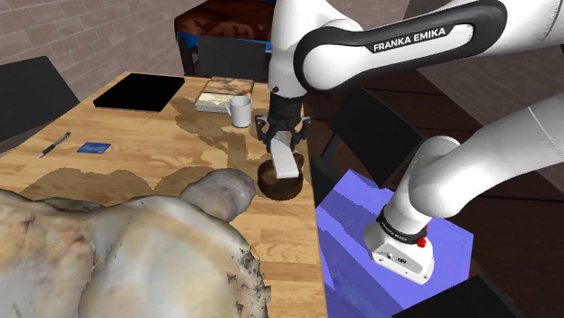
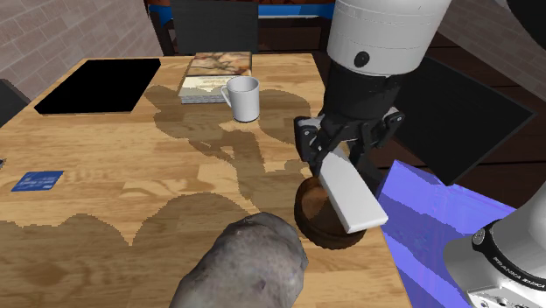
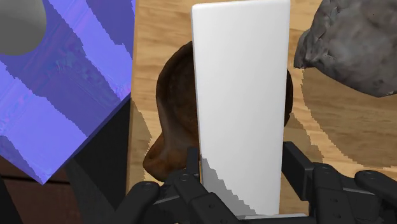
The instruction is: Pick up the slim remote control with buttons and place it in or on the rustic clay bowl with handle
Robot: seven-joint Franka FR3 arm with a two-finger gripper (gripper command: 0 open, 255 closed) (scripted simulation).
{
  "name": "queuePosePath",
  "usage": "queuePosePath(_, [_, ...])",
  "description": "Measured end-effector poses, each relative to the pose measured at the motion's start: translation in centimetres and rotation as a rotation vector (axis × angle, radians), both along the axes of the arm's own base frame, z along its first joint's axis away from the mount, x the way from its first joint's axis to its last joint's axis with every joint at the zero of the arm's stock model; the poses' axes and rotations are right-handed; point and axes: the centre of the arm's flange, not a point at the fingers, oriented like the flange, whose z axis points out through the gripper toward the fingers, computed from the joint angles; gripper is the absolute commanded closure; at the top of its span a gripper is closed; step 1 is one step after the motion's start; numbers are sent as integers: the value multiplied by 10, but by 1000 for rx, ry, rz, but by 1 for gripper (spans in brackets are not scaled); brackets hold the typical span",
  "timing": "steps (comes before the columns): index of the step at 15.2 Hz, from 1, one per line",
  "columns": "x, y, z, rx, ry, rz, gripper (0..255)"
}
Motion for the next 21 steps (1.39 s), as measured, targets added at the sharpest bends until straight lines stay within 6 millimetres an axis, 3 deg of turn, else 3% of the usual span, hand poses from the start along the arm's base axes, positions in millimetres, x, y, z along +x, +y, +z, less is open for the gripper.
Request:
queuePosePath(5, [-1,-1,-28,0,0,0,255])
queuePosePath(12, [-1,-1,-34,0,0,0,255])
queuePosePath(13, [-1,-1,-34,0,0,0,0])
queuePosePath(19, [-1,-1,-34,0,-1,0,0])
queuePosePath(21, [-2,2,-19,0,-2,0,0])
